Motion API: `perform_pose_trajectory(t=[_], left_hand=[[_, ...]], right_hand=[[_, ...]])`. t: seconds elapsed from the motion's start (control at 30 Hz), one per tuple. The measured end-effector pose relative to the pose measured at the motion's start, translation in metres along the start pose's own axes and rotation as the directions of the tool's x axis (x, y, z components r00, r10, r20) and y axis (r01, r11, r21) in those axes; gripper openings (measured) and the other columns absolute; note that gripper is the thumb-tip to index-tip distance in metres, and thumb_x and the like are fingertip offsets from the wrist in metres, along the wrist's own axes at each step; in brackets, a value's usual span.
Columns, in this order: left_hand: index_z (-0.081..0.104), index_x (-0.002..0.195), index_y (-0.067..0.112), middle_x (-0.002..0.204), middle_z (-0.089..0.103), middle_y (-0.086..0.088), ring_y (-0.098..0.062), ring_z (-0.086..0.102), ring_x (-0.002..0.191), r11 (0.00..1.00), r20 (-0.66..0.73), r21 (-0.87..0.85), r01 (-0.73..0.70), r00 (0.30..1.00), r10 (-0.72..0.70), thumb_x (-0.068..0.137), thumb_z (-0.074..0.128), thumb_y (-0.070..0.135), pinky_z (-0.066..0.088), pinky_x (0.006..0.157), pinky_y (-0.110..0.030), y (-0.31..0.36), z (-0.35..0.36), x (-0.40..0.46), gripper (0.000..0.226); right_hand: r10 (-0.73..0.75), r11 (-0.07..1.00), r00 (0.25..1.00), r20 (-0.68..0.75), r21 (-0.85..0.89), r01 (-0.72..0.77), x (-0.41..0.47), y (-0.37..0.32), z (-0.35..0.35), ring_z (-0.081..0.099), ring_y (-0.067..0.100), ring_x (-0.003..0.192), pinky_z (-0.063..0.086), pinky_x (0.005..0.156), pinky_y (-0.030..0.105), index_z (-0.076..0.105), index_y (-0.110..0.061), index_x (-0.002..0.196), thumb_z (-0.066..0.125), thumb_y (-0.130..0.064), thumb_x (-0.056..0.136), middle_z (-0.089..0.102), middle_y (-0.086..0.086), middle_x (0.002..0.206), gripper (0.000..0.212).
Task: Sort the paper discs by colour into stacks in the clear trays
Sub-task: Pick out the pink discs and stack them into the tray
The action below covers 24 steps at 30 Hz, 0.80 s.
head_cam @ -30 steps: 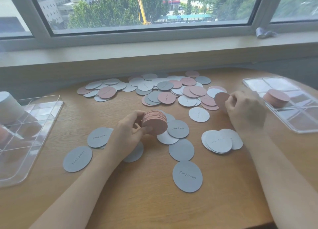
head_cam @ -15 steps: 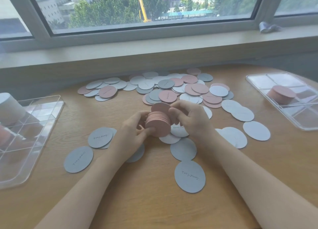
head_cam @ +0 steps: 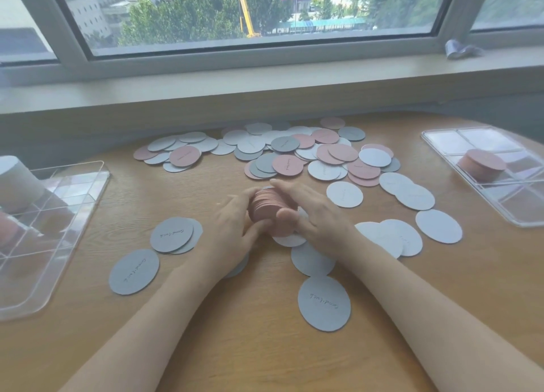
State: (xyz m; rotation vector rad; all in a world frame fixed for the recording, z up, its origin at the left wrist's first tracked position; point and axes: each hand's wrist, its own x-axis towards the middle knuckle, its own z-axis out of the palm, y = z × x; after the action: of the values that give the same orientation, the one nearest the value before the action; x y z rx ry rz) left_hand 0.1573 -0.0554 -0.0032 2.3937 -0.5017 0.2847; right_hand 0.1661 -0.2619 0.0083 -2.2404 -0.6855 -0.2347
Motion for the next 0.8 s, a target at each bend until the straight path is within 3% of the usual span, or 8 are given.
perform_pose_trajectory(t=[0.13, 0.27, 0.33, 0.4, 0.5, 0.57, 0.63, 0.8], left_hand=[[0.029, 0.156, 0.018, 0.143, 0.051, 0.001, -0.022, 0.047, 0.128, 0.993, 0.034, 0.109, -0.037, 0.999, 0.033, 0.091, 0.037, 0.056, 0.039, 0.106, -0.043, 0.000, 0.003, 0.002, 0.075], [0.032, 0.155, 0.019, 0.139, 0.051, 0.006, -0.004, 0.046, 0.124, 0.998, 0.050, -0.021, -0.067, 0.996, 0.068, 0.092, 0.046, 0.047, 0.036, 0.102, -0.026, 0.001, 0.001, 0.003, 0.071], [0.046, 0.143, 0.023, 0.125, 0.057, 0.014, 0.012, 0.047, 0.111, 0.992, 0.014, -0.104, -0.067, 0.998, 0.069, 0.092, 0.066, 0.032, 0.033, 0.094, -0.009, 0.002, -0.001, 0.002, 0.055], [0.050, 0.131, 0.031, 0.114, 0.056, 0.026, 0.016, 0.048, 0.105, 0.989, -0.017, -0.142, -0.044, 0.999, 0.042, 0.088, 0.074, 0.020, 0.031, 0.087, -0.002, 0.001, -0.002, 0.001, 0.050], [0.052, 0.128, 0.031, 0.112, 0.056, 0.028, 0.014, 0.050, 0.104, 0.983, -0.015, -0.181, 0.006, 1.000, -0.008, 0.086, 0.076, 0.022, 0.033, 0.082, -0.003, -0.001, -0.001, 0.000, 0.049], [0.052, 0.127, 0.032, 0.113, 0.057, 0.027, 0.012, 0.051, 0.104, 0.982, -0.010, -0.190, 0.016, 1.000, -0.018, 0.086, 0.076, 0.024, 0.034, 0.082, -0.004, -0.004, 0.000, 0.001, 0.049], [0.051, 0.127, 0.033, 0.114, 0.057, 0.026, 0.011, 0.052, 0.106, 0.982, -0.006, -0.189, 0.014, 1.000, -0.015, 0.086, 0.077, 0.024, 0.035, 0.082, -0.005, -0.004, 0.000, 0.002, 0.049], [0.050, 0.126, 0.034, 0.115, 0.057, 0.027, 0.010, 0.052, 0.106, 0.983, 0.000, -0.183, 0.021, 1.000, -0.022, 0.086, 0.076, 0.026, 0.034, 0.083, -0.005, -0.007, -0.001, 0.001, 0.048]], right_hand=[[0.023, 0.996, 0.995, 0.096, -0.091, -0.014, 0.000, -0.001, 0.012, 0.035, 0.018, 0.140, 0.037, 0.111, 0.038, 0.015, -0.018, 0.158, 0.051, -0.045, 0.098, 0.029, -0.003, 0.155, 0.075], [0.049, 0.995, 0.989, 0.140, -0.089, -0.037, 0.001, -0.001, 0.014, 0.032, 0.020, 0.143, 0.036, 0.112, 0.043, 0.005, -0.023, 0.158, 0.053, -0.039, 0.098, 0.023, -0.002, 0.160, 0.078], [0.041, 0.999, 0.989, 0.139, -0.007, -0.041, 0.003, -0.001, 0.003, 0.032, 0.011, 0.141, 0.029, 0.115, 0.027, 0.014, -0.021, 0.157, 0.052, -0.038, 0.099, 0.031, -0.001, 0.156, 0.071], [0.025, 1.000, 0.999, -0.044, -0.005, -0.025, 0.006, 0.010, -0.017, 0.047, 0.011, 0.127, 0.033, 0.104, 0.018, 0.042, -0.018, 0.147, 0.050, -0.036, 0.100, 0.050, 0.000, 0.139, 0.051], [0.113, 0.941, 0.943, -0.314, -0.270, -0.203, 0.010, 0.050, -0.053, 0.057, 0.025, 0.111, 0.044, 0.091, 0.036, 0.067, -0.017, 0.117, 0.058, -0.031, 0.094, 0.060, 0.002, 0.116, 0.028], [0.256, 0.819, 0.921, -0.293, -0.440, -0.368, 0.009, 0.077, -0.076, 0.052, 0.029, 0.117, 0.041, 0.092, 0.041, 0.067, -0.017, 0.114, 0.065, -0.031, 0.092, 0.059, 0.004, 0.119, 0.026], [0.358, 0.728, 0.907, -0.220, -0.542, -0.419, 0.003, 0.097, -0.093, 0.049, 0.028, 0.120, 0.038, 0.095, 0.040, 0.066, -0.020, 0.117, 0.068, -0.033, 0.089, 0.056, 0.004, 0.123, 0.031], [0.397, 0.733, 0.899, -0.186, -0.525, -0.433, 0.001, 0.115, -0.100, 0.050, 0.026, 0.114, 0.038, 0.098, 0.043, 0.069, -0.022, 0.116, 0.070, -0.036, 0.088, 0.058, 0.000, 0.119, 0.031]])
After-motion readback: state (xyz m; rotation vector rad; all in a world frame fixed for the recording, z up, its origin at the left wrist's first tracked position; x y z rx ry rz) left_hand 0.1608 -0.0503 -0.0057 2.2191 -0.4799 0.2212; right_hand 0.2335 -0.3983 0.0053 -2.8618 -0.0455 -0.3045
